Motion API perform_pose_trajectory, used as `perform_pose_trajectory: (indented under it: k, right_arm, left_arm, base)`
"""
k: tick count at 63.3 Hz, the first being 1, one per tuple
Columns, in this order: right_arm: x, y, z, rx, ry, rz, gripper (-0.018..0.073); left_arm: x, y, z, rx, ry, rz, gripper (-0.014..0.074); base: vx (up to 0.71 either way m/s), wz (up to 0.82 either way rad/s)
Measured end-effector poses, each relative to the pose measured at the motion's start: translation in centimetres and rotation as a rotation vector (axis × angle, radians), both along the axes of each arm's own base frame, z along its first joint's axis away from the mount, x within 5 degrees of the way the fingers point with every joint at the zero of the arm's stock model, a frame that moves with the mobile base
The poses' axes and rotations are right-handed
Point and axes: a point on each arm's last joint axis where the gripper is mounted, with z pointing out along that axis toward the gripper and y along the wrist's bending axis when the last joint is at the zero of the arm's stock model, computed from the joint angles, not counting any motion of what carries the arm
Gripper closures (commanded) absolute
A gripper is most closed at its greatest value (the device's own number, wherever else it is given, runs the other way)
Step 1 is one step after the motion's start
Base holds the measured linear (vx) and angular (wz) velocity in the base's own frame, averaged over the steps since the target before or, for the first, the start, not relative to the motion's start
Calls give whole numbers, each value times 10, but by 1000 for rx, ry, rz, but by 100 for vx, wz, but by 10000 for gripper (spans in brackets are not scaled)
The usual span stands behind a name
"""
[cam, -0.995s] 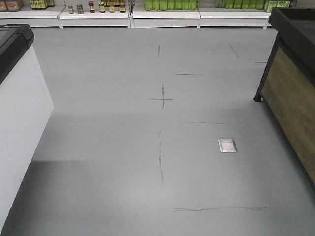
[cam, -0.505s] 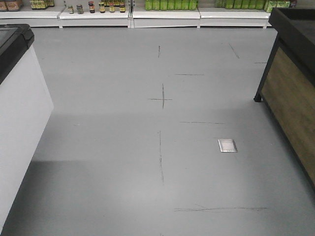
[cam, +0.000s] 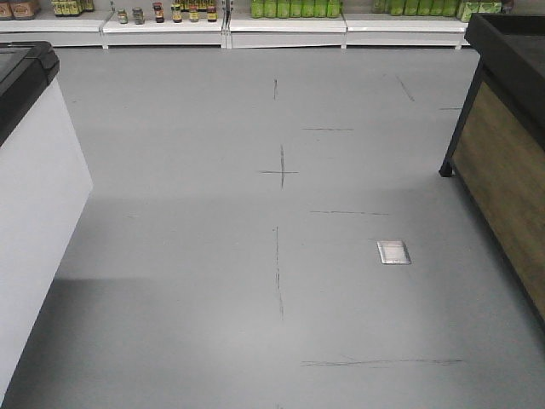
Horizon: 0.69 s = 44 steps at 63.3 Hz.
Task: Pick three apples into basket with both arms
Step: 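Drive the base forward along the aisle toward the fruit tables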
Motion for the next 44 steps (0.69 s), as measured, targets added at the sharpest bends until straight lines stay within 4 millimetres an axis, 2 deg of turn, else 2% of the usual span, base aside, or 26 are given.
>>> perform_pose_trajectory:
  k: [44]
  right_arm:
    - [0,0,0,0,0,0,564]
  left_arm:
    - [0,0,0,0,0,0,603]
  base:
    - [2,1]
